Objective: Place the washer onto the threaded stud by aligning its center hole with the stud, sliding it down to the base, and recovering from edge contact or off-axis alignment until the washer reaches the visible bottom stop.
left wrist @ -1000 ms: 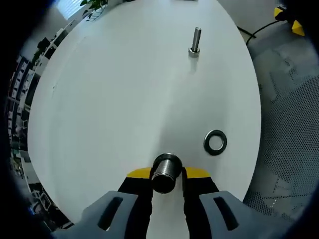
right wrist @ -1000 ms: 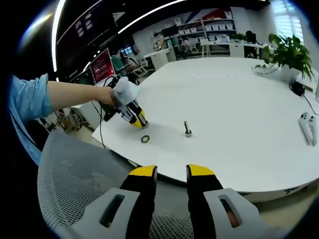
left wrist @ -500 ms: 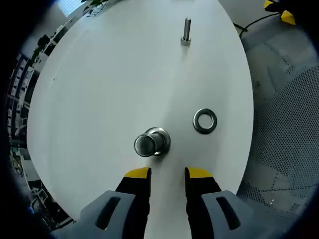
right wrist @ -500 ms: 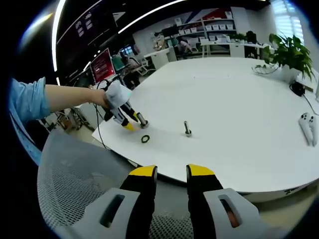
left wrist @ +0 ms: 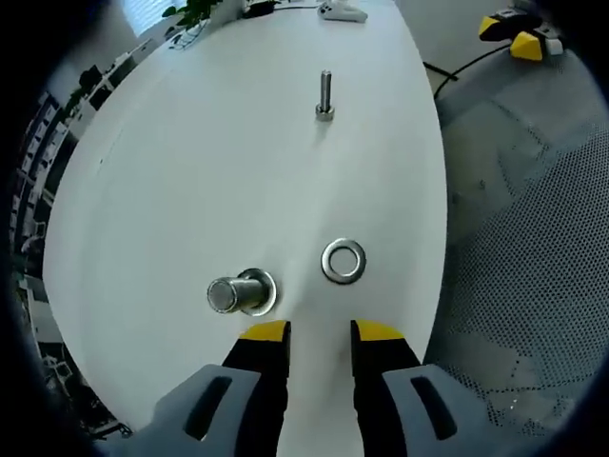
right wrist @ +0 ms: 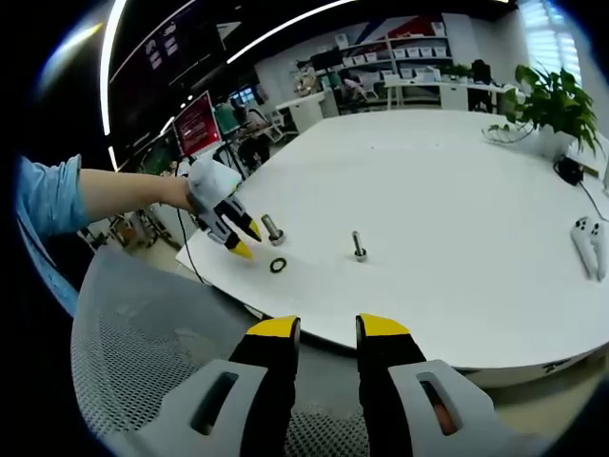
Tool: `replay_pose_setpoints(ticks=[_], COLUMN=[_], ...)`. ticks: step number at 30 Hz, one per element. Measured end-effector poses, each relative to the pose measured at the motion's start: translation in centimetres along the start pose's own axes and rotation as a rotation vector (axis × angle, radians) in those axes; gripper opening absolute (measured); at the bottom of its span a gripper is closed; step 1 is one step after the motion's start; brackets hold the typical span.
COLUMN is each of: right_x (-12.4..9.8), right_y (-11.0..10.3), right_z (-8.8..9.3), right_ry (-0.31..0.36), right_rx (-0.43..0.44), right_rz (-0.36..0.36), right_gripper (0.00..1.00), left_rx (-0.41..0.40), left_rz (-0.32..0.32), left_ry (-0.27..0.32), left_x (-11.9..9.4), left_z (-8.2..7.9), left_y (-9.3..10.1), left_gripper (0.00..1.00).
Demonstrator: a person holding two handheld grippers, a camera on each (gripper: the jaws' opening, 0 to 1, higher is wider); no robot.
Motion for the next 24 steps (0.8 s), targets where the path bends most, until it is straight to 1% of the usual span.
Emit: replay_pose_setpoints(ticks=[2,10,12,15,19,22,24], right_x=[0.0,0.0,0.0,-0.1,-0.1,0.0,0.0], right_y=[0.0,0.0,0.0,0.0,0.0,0.0,0.0], right_z=[0.0,0.0,0.0,0.0,0.0,0.0,0.0], right_ry=[0.000,0.004,0.005,0.007,0.008,0.007,0.006], right_rx=[0.000,0.003,0.003,0.004,0.004,0.005,0.004], right_rz=[0.000,0.001,0.000,0.001,0.001,0.003,0.003], right_gripper=[0.26,0.26,0.26,0.26,0.26,0.26,0.26], left_rx=[0.037,0.072,0.082,0.080,0.079,0.079,0.108], left_rz=[0.004,0.020,0.016,0.007,0.013,0.025,0.009], left_ry=[0.001,0.004,0.011,0.005,0.002,-0.007,-0.007], left_x=[0.3,1.7,2.1,2.7,3.0,3.1,3.2], left_z=[-0.4,-2.0,-2.2,-2.2,-2.2,-2.3,-2.4], left_y=[0.3,1.0,1.0,0.9,0.9,1.1,1.1], left_gripper=[0.23,0.23,0.23,0.24,0.27,0.27,0.26])
Point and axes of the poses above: the point that each gripper's makers call its tool centre point, and the gripper's own axes: x roughly forward along the fingers, y roughly to its right, z roughly out of its underside, the point moved 10 cm from there along -x, roughly backward along the fingers, and after that the axes turned 5 degrees about -x, right-handed, at the moved point
